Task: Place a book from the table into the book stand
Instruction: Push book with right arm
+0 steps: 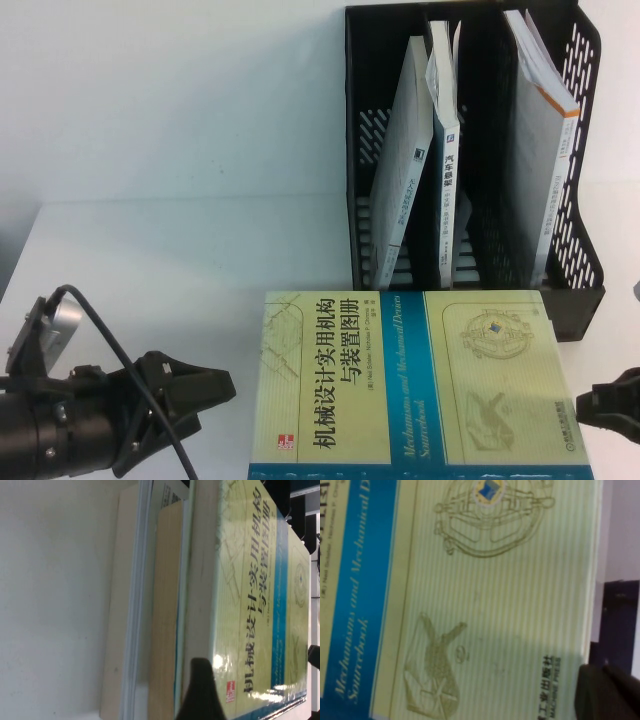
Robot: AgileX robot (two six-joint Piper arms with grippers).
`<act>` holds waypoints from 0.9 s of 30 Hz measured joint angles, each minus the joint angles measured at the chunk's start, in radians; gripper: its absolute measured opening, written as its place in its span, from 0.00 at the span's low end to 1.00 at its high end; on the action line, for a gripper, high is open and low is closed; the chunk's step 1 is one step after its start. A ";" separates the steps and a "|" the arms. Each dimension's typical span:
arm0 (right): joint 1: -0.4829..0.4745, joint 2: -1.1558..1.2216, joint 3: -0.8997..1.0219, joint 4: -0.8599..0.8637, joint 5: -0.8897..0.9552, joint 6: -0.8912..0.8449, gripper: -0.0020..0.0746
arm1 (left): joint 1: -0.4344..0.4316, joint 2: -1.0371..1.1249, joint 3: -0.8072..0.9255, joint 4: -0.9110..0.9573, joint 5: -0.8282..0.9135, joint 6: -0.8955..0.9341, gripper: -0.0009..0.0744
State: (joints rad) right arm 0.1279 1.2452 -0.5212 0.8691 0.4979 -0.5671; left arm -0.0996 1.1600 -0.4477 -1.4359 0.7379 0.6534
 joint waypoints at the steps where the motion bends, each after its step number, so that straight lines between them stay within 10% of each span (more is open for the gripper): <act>1: 0.015 0.000 -0.003 0.004 -0.008 -0.003 0.03 | 0.000 0.000 0.000 -0.001 0.000 0.002 0.64; 27: 0.065 0.078 -0.115 0.014 -0.103 -0.007 0.03 | 0.000 0.002 0.000 -0.029 -0.021 0.054 0.65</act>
State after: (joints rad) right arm 0.1930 1.3229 -0.6363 0.8832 0.3951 -0.5740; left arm -0.0996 1.1623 -0.4477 -1.4647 0.7173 0.7075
